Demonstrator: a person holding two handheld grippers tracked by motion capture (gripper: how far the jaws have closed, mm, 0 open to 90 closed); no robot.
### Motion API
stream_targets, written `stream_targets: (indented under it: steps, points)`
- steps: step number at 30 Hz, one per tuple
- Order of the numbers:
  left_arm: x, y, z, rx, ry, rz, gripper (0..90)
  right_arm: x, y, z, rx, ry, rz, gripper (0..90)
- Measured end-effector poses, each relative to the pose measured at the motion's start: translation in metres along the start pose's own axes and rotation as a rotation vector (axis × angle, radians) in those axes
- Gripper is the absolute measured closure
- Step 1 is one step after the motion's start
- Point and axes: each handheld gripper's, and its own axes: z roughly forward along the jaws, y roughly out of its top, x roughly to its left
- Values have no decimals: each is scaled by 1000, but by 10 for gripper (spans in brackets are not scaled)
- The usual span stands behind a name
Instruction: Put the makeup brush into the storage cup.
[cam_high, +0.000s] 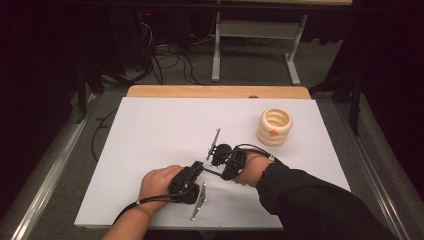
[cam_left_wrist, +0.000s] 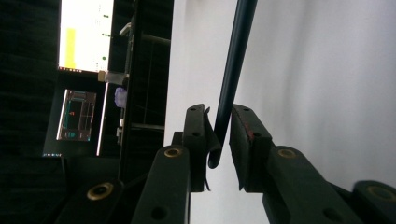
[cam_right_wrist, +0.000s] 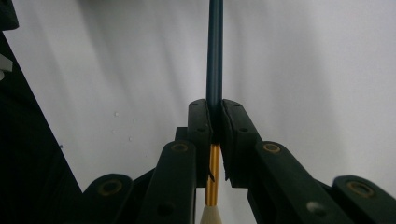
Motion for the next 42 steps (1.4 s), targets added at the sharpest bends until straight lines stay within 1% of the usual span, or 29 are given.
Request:
stream_targets:
  steps: [1,2,4,7,8,16,21,23,24,25,27,28,36,42]
  points:
    - [0,0,0,0,1,-1,794,0,0,1,-12,5,2,851]
    - [-1,0,1,-19,6,-23,803,0,0,1,-12,4,3,851]
    - [-1,-1,1,-20,6,-25,813,0,0,0,-7,-4,1,851]
    - [-2,-1,2,-20,8,-23,819,0,0,-1,-8,-5,3,851]
    - [-2,-1,2,-17,6,-23,821,0,0,-1,-12,2,4,851]
    - [-2,-2,3,-14,-8,-15,842,-1,0,-2,-12,-6,-2,850]
    - [-2,-3,3,-11,-19,-20,849,-1,0,-3,-31,-13,-4,849]
    - [-1,-3,3,-12,-21,-24,851,-1,1,-4,-22,-17,-9,848]
    - [0,-3,2,7,-25,-1,851,-1,1,-4,-24,-16,-6,848]
    - [1,-3,2,8,-26,0,852,-1,1,-5,-25,-16,-5,847]
    - [1,-3,2,9,-29,-4,852,-1,1,-5,-21,-18,-7,846]
    - [0,-4,3,-13,-26,-34,853,-1,1,-5,-34,-19,-2,844]
    - [1,-4,2,-8,-29,-37,855,-2,2,-7,-26,-23,-7,839]
    - [1,-3,2,-9,-30,-37,855,-2,1,-7,-31,-20,-5,837]
